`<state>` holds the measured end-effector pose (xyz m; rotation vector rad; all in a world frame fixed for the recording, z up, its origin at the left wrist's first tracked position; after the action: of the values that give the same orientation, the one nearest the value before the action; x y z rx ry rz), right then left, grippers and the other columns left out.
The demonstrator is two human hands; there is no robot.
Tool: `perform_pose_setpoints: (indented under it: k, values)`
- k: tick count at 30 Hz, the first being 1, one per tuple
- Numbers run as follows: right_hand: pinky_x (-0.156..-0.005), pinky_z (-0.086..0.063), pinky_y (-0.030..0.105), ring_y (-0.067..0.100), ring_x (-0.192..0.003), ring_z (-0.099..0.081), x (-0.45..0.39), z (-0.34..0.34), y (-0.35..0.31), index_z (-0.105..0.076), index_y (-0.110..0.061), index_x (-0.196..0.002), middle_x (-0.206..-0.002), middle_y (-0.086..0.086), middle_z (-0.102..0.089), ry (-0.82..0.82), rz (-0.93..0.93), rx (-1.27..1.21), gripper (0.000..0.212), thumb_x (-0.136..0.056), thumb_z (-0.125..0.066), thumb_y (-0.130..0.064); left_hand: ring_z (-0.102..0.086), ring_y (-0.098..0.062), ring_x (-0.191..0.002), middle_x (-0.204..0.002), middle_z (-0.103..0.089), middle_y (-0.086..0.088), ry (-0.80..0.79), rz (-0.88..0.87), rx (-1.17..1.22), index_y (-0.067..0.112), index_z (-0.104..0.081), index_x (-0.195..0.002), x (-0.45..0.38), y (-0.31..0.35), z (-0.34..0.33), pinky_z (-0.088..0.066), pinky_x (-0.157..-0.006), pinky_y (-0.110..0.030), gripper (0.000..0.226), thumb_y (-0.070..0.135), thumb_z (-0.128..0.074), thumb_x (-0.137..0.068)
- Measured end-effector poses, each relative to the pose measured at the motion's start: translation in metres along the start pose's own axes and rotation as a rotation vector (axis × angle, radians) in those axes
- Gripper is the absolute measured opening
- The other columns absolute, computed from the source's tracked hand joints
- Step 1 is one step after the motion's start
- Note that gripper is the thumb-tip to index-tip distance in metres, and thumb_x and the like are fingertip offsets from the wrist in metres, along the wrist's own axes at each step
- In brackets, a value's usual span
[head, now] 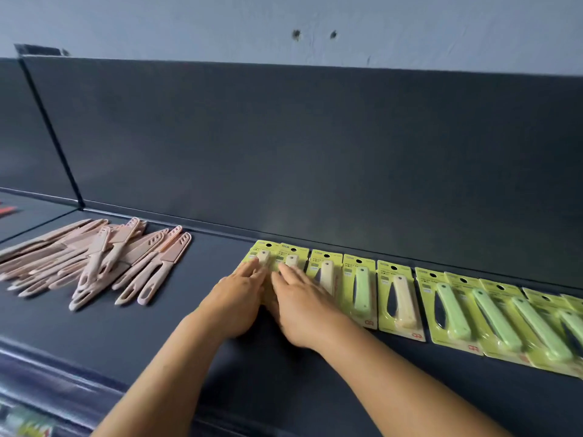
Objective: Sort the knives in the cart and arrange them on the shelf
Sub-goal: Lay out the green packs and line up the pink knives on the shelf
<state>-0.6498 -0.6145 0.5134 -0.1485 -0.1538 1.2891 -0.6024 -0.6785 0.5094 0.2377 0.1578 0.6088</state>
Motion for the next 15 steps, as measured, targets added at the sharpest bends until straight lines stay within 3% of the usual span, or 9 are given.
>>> perform_pose_setpoints:
  k: [3,9,15]
  values:
    - [-0.118,-0.015,0.035,0.019,-0.148,-0.001,-0.003,0.0,0.0,-0.017,-0.012,-0.15,-0.161,0.001,-0.001,0.028,-0.023,-0.012,0.061,-0.094,-0.037,-0.003,-0.02,-0.016,-0.144,-0.159,-0.003,0.008,0.034,0.015,-0.064,0.026,-0.001,-0.153,0.0,0.002,-0.001,-0.029,-0.108,-0.029,0.065,0.016,-0.034,-0.099]
    - [-0.116,-0.022,0.036,0.02,-0.147,-0.006,-0.006,0.002,0.001,-0.028,-0.011,-0.145,-0.159,0.002,-0.012,0.076,-0.039,-0.035,0.053,-0.093,-0.042,-0.006,-0.016,-0.018,-0.145,-0.159,-0.006,0.006,0.016,0.044,-0.099,0.026,-0.001,-0.153,-0.005,-0.003,-0.008,-0.027,-0.109,-0.032,0.066,0.019,-0.036,-0.098]
    - [-0.115,-0.022,0.037,0.021,-0.146,-0.009,-0.006,0.009,-0.004,-0.021,-0.014,-0.147,-0.156,0.0,-0.014,0.062,-0.038,0.004,0.056,-0.095,-0.042,-0.016,-0.01,-0.019,-0.147,-0.159,-0.011,-0.001,0.038,0.035,-0.007,0.024,-0.012,-0.153,0.0,-0.002,0.0,-0.023,-0.114,-0.036,0.054,0.024,-0.029,-0.102]
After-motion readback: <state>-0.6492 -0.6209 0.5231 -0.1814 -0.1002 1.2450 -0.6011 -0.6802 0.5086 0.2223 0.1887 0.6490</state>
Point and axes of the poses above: each hand's wrist, its own x-axis away from the middle knuckle, its own z-axis out of the back of the hand, y = z × x, the point moved 10 cm from there along -x, towards the middle knuckle
